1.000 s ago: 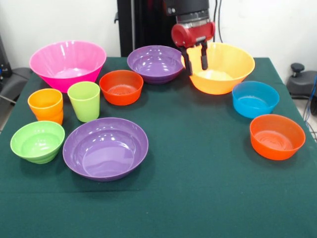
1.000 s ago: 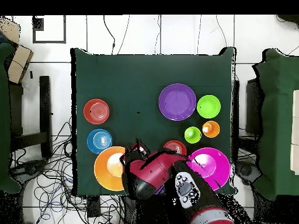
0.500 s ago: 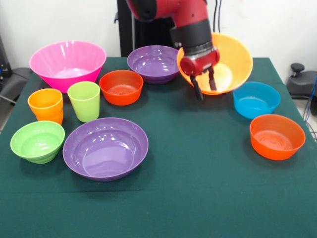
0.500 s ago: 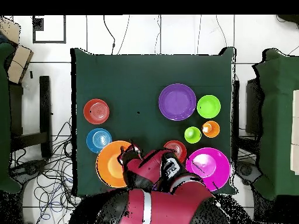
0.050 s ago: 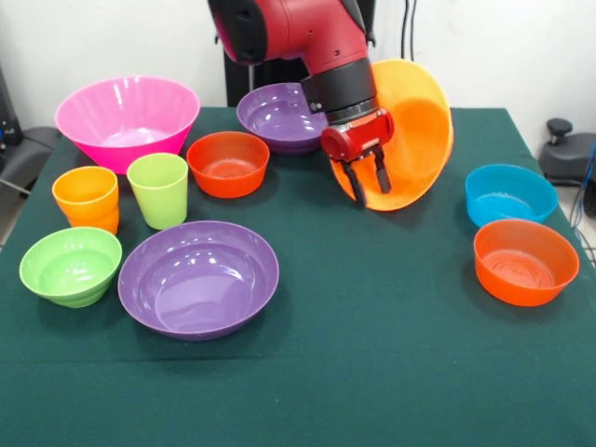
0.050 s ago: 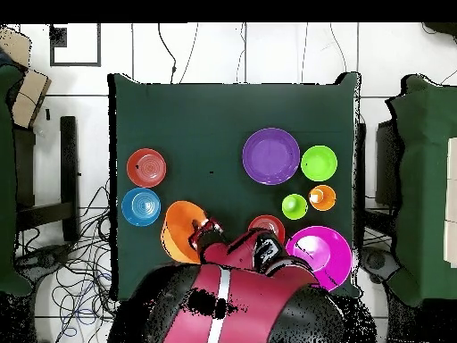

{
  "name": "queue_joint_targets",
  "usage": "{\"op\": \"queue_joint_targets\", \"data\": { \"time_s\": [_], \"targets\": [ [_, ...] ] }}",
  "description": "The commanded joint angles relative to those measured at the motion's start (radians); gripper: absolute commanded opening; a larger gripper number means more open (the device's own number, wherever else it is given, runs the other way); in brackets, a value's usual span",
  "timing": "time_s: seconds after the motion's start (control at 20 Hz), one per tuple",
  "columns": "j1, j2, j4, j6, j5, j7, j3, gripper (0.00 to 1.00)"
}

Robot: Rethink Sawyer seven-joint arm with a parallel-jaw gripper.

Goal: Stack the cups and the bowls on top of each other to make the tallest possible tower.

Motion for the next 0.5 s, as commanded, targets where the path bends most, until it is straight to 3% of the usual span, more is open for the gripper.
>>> {"op": "queue_joint_targets", "data": {
  "time_s": [0.05,0.5],
  "targets": [
    [-0.024,0.126,-0.181,0.155,-0.039,0.077,0.051,0.00],
    [-0.086,0.062,-0.153,0.320,-0.075,0.100,0.187,0.00]
  ]
}}
